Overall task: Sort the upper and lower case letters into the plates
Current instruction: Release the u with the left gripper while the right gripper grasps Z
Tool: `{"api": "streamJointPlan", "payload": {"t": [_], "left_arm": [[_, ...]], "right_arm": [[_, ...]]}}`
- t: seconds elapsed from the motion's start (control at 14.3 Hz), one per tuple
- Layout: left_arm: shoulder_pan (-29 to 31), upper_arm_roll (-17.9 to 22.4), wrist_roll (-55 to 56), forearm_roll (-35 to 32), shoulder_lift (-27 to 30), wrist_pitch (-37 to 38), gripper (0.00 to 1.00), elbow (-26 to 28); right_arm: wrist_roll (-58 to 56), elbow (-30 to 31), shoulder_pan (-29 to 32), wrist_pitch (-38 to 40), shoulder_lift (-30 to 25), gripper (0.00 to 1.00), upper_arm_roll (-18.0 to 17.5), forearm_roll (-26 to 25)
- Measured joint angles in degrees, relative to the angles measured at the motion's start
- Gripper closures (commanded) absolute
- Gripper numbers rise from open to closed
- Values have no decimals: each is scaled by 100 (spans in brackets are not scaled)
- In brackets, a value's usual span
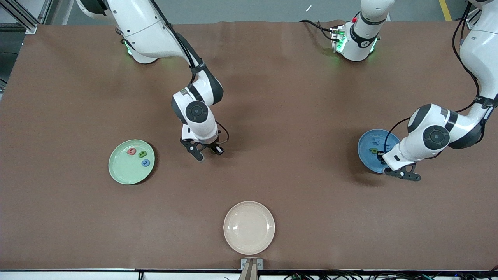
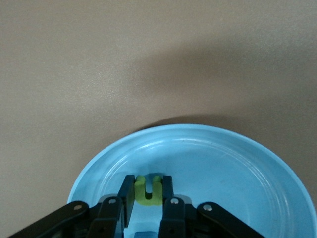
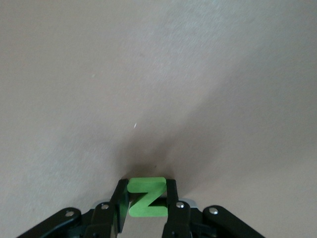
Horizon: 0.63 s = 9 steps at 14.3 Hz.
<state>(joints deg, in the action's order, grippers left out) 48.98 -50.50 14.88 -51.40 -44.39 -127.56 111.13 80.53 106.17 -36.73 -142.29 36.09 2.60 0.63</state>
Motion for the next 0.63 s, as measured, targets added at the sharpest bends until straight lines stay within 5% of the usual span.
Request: {"api": "streamJointPlan", "payload": {"t": [0.14, 0.63], "left_arm": [[0, 2, 0, 0, -16, -10, 69, -3], [0, 0, -2, 0, -19, -32, 1, -76]], "right_arm": [[-59, -47, 196, 146, -47, 100, 43, -2], [-1719, -197, 1564, 1705, -859, 100, 69, -1]]}}
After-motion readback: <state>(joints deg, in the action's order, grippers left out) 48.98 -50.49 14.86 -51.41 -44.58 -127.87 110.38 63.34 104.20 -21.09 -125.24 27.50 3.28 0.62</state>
